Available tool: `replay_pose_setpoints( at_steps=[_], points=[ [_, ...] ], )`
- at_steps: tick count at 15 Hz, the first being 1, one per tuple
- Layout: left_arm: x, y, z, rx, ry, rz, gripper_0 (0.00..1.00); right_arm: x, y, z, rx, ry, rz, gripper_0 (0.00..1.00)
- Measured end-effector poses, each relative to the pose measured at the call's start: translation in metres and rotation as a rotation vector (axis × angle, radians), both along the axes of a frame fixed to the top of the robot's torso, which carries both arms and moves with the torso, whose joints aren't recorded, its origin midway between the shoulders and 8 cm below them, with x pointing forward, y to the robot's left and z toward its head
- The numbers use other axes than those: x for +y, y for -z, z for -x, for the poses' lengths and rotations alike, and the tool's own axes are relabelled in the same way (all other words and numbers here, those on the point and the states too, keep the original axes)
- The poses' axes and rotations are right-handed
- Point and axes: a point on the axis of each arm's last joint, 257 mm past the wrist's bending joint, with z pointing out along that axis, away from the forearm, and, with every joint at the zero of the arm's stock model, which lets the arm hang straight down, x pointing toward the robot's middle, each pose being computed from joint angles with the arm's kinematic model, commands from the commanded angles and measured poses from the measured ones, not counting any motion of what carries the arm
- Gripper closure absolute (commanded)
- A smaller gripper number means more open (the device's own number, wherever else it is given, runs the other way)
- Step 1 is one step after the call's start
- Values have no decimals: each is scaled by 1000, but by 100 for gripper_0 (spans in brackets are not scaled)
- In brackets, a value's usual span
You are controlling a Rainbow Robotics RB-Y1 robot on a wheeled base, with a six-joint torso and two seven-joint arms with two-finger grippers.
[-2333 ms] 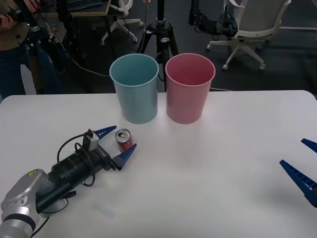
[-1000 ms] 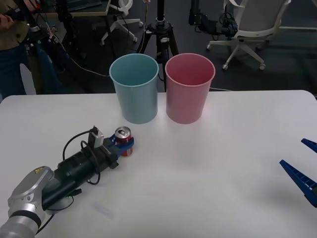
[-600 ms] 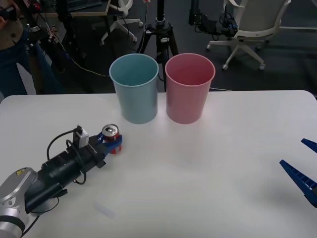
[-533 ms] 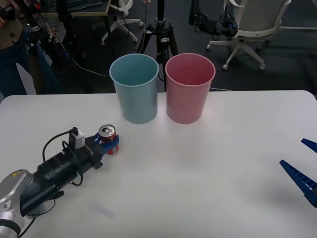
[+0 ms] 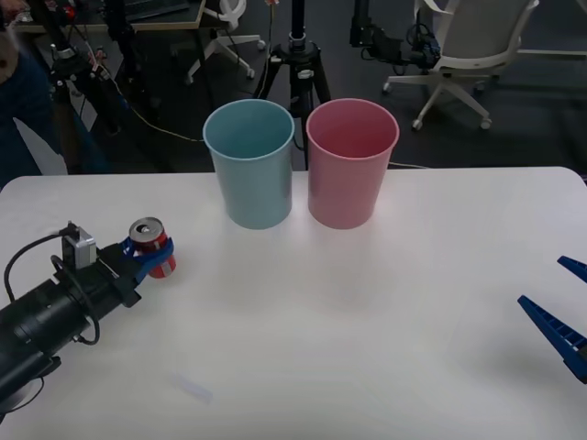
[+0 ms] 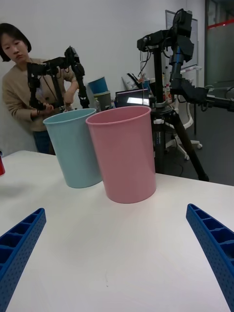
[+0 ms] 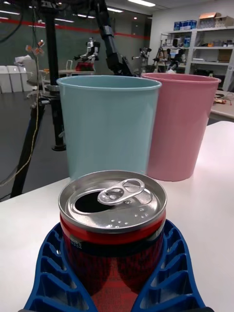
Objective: Grasp the object on the table and drop it into the matching bin: aluminum can to the light blue bin, PET bottle to the pink bin.
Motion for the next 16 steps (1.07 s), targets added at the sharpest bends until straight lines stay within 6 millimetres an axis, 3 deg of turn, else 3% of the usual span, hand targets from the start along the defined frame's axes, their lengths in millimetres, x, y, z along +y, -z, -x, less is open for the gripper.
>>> replay_pose_setpoints(
  at_steps=[3,7,16],
  points=[
    [22,-19,4,-35,-17,-19,100,0,0,0,0,0,0,0],
    [26,-41,11,-73,26,-66,100,0,0,0,0,0,0,0],
    [-10,-116,-20,-127,121,-75,100,0,0,0,0,0,0,0]
  ],
)
